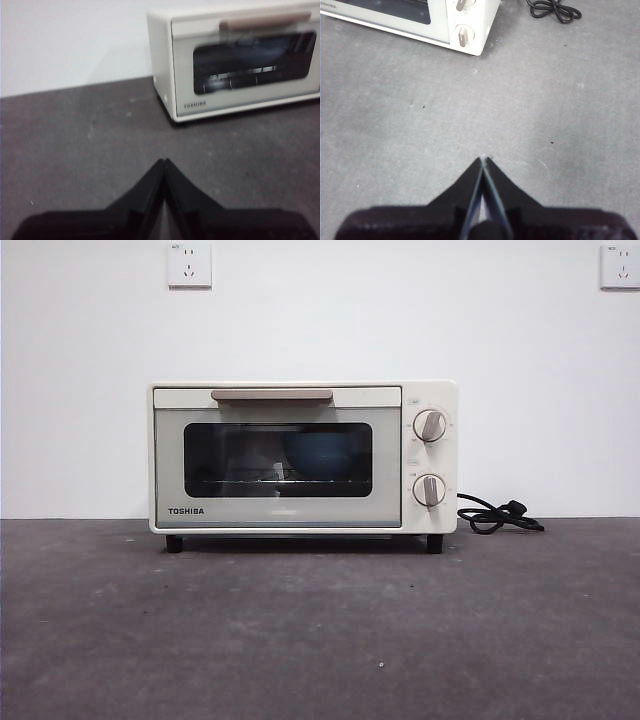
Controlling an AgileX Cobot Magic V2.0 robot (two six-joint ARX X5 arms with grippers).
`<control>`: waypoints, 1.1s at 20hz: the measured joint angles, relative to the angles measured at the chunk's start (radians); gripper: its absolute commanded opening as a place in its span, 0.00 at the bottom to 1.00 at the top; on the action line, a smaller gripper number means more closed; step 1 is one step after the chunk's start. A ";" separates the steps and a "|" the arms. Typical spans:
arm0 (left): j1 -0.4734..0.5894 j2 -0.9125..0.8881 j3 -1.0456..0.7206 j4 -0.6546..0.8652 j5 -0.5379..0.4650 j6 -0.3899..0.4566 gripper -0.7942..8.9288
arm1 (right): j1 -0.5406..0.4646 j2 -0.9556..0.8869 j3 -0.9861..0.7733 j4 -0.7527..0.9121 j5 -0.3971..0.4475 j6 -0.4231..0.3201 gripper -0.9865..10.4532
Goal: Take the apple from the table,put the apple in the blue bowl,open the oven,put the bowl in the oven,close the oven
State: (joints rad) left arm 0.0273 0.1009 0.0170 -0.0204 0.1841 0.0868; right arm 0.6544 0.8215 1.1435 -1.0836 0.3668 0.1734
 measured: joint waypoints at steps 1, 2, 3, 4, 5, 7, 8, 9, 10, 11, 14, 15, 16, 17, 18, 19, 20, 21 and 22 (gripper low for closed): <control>0.000 -0.006 0.001 -0.015 -0.003 0.000 0.08 | 0.000 0.000 0.000 0.000 0.000 0.000 0.09; 0.000 -0.015 0.001 -0.011 -0.016 0.000 0.08 | 0.000 0.001 0.000 0.000 0.000 0.000 0.09; 0.000 -0.023 0.001 -0.008 -0.028 0.000 0.08 | 0.000 0.001 0.000 0.000 0.000 0.000 0.09; 0.000 -0.030 0.001 -0.011 -0.037 0.000 0.08 | 0.000 0.001 0.000 0.000 0.000 0.000 0.09; 0.000 -0.036 0.001 -0.021 -0.039 0.000 0.08 | 0.000 0.001 0.000 0.000 0.000 0.000 0.09; -0.005 -0.064 0.001 -0.066 -0.052 0.000 0.08 | 0.000 0.001 0.000 0.000 0.000 0.000 0.09; -0.006 -0.082 0.001 -0.086 -0.062 0.000 0.08 | 0.000 0.001 0.000 0.000 0.000 0.000 0.09; -0.007 -0.093 0.001 -0.092 -0.071 0.000 0.08 | 0.000 0.001 0.000 0.000 0.000 0.000 0.09; -0.007 -0.095 0.001 -0.093 -0.078 0.000 0.08 | 0.000 0.001 0.000 0.000 0.000 0.000 0.09; -0.007 -0.095 0.001 -0.103 -0.082 0.000 0.08 | 0.000 0.001 0.000 0.000 0.000 0.000 0.09; -0.007 -0.094 0.001 -0.154 -0.082 -0.008 0.08 | 0.000 0.002 0.000 0.000 0.000 0.000 0.09; -0.007 -0.095 0.001 -0.152 -0.082 -0.021 0.08 | 0.000 0.004 0.000 0.000 0.000 0.000 0.09; -0.007 -0.095 0.001 -0.149 -0.081 -0.031 0.08 | 0.000 0.006 0.000 0.000 0.000 0.000 0.09; -0.007 -0.095 0.001 -0.149 -0.081 -0.037 0.08 | 0.000 0.008 0.000 0.000 0.000 0.000 0.09; -0.007 -0.095 0.001 -0.149 -0.081 -0.041 0.08 | 0.000 0.008 0.000 0.000 0.000 0.000 0.09; -0.007 -0.095 0.001 -0.149 -0.081 -0.045 0.08 | 0.000 0.008 0.000 0.000 0.000 0.000 0.09; -0.007 -0.093 0.001 -0.149 -0.081 -0.046 0.08 | 0.000 0.008 0.000 0.000 0.000 0.000 0.09; -0.007 -0.089 0.001 -0.149 -0.081 -0.046 0.08 | 0.000 0.008 0.000 0.000 0.000 0.000 0.09; -0.007 -0.086 0.001 -0.149 -0.081 -0.046 0.08 | 0.000 0.008 0.000 0.000 0.000 0.000 0.09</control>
State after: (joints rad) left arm 0.0204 0.0151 0.0177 -0.1696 0.1032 0.0406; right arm 0.6544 0.8295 1.1435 -1.0836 0.3668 0.1734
